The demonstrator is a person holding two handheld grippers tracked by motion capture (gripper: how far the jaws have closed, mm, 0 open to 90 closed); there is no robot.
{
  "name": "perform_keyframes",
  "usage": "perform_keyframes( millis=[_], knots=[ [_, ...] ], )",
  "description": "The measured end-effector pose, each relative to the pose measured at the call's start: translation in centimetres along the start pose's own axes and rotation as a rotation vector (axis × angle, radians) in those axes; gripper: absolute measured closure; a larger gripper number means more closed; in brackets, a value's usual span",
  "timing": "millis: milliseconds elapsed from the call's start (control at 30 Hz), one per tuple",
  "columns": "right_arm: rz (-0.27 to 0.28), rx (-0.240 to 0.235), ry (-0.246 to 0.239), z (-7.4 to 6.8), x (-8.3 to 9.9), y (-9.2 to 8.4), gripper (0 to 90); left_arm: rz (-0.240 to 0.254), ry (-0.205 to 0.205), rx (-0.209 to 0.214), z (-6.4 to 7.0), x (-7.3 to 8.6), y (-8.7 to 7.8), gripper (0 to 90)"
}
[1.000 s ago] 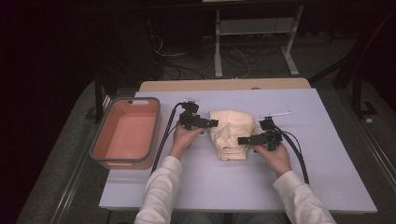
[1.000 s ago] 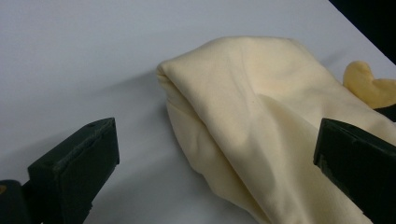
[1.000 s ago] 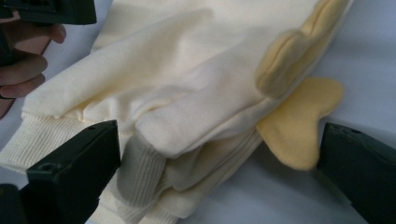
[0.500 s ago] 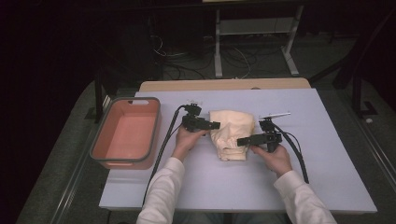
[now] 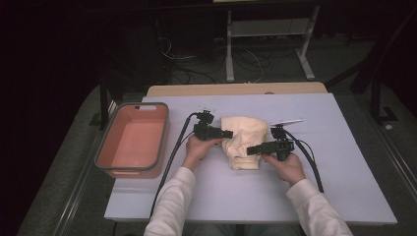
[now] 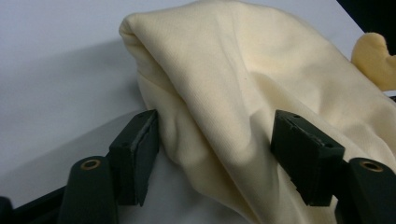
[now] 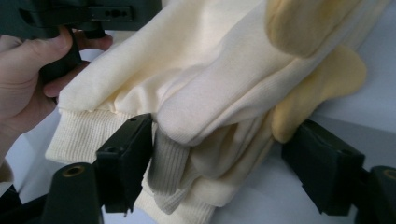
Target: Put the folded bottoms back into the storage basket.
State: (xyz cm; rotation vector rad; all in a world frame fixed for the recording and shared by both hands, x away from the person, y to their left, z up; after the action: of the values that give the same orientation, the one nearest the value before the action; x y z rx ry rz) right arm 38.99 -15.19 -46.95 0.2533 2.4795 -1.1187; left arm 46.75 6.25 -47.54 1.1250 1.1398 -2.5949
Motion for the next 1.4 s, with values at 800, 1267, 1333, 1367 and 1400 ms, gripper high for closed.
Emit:
perform_keyframes(
  millis=[800,1267,1333,1367,1400],
  knots=[
    [-0.011,-0.060,-0.019,-0.7,-0.1,0.3,57.8,0.032,-0.115,0.055,0.3,0.3,0.0,74.0],
    [0.022,-0.066,-0.079,-1.5,0.3,-1.0,61.1,0.021,-0.064,0.047,1.7,-0.1,-0.9,75.5],
    [0.028,-0.066,-0.083,-1.6,0.3,-1.2,61.1,0.026,-0.064,0.049,1.8,-0.2,-1.2,75.8],
    [0.031,-0.066,-0.083,-1.7,0.3,-1.3,61.1,0.028,-0.066,0.051,1.9,-0.3,-1.3,75.8],
    [0.033,-0.067,-0.083,-1.8,0.3,-1.4,61.1,0.030,-0.068,0.054,2.0,-0.4,-1.4,76.0]
  ],
)
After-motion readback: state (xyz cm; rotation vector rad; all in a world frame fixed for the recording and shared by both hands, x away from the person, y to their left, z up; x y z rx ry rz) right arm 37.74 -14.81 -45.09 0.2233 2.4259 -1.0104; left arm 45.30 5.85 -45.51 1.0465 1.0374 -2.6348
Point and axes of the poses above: each handheld gripper's, and its own axes: y roughly forward along the jaws, x roughly out of its underside, z roughly to its right, the point moved 4 cm from there along y, roughly forward along the jaws, and after that the axes turned 3 degrees about z, right-handed, at the moved point
